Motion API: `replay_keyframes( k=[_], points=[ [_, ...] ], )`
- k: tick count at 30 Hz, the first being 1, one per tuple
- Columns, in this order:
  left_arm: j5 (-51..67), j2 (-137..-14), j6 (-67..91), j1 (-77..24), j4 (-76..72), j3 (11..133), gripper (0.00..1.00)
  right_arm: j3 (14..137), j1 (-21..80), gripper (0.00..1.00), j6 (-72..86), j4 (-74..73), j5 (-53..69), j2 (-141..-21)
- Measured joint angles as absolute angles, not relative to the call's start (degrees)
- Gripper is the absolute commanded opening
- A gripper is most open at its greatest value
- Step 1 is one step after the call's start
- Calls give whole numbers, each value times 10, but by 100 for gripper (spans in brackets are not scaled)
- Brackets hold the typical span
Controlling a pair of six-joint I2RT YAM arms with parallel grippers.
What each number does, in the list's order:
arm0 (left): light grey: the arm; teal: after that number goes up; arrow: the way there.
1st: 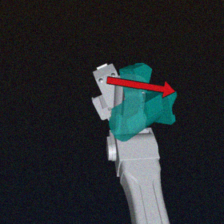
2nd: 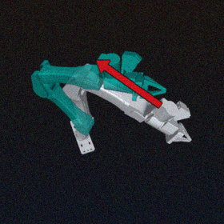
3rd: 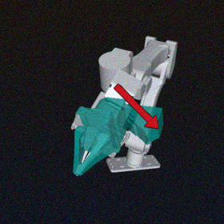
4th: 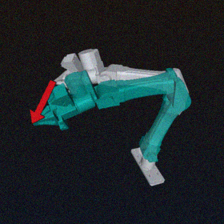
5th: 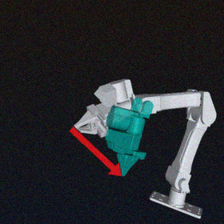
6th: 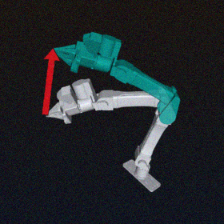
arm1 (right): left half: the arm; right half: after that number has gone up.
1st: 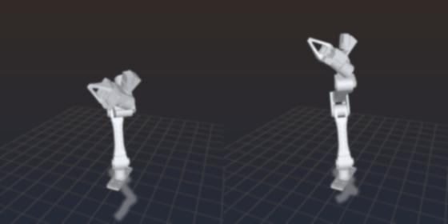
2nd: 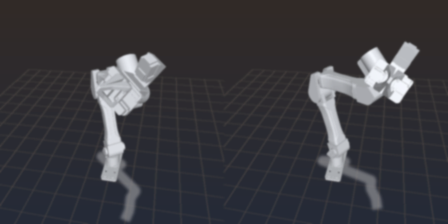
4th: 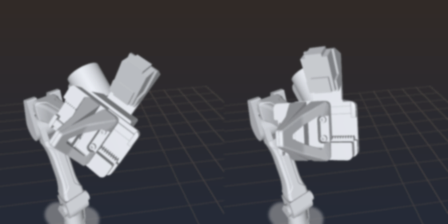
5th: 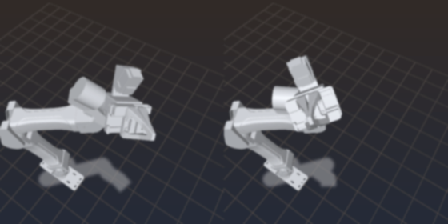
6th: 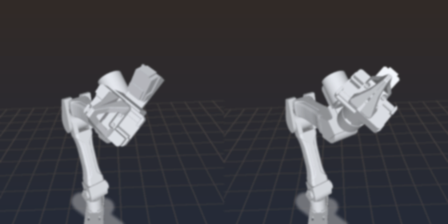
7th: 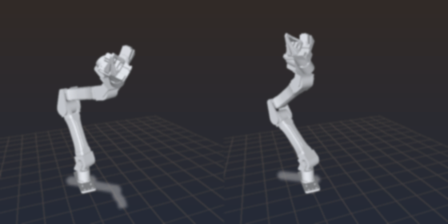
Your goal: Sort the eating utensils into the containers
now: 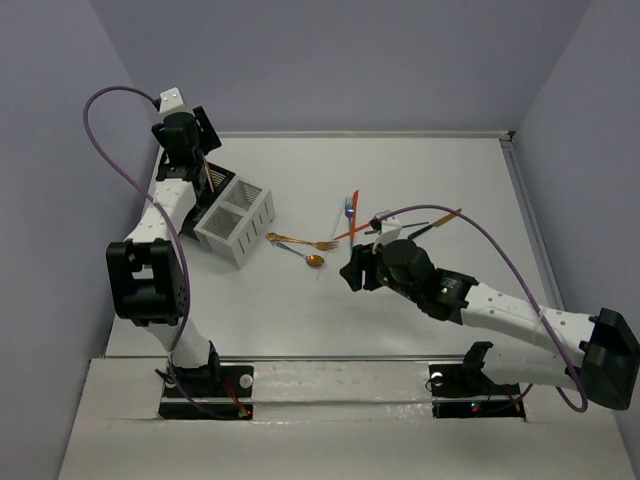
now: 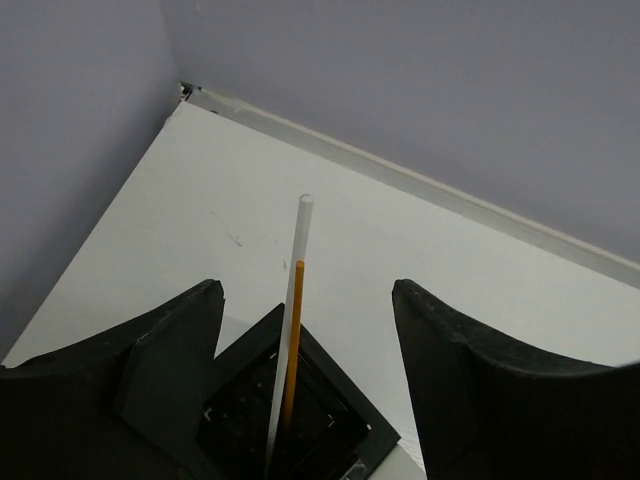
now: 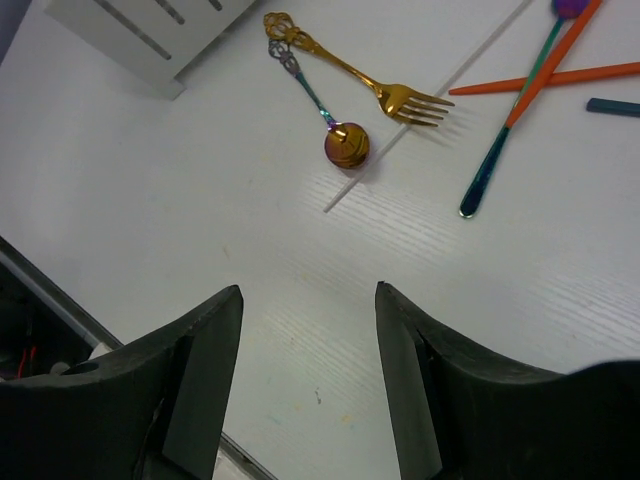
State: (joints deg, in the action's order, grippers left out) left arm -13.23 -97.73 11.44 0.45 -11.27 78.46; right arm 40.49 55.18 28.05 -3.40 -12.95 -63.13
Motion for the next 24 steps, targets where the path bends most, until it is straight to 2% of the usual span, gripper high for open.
replay_keyframes(
  k=[3,9,13,15,20,24],
  points=[
    [-122,-950,132,4,-109,785,84,413,549,60,279,-50,-151,-632],
    [-100,-862,176,0,-107,773,90,446,497,35,267,-85,-181,-651],
    [-83,-774,201,-31,-111,740,91,468,423,29,264,-90,-183,-678],
    [-68,-722,215,-55,-114,707,92,476,384,29,263,-96,-175,-692],
    [13,-593,257,-105,-114,609,93,511,326,45,257,-112,-175,-762],
    [61,-504,262,-125,-91,533,94,533,295,51,250,-121,-168,-824]
  ],
)
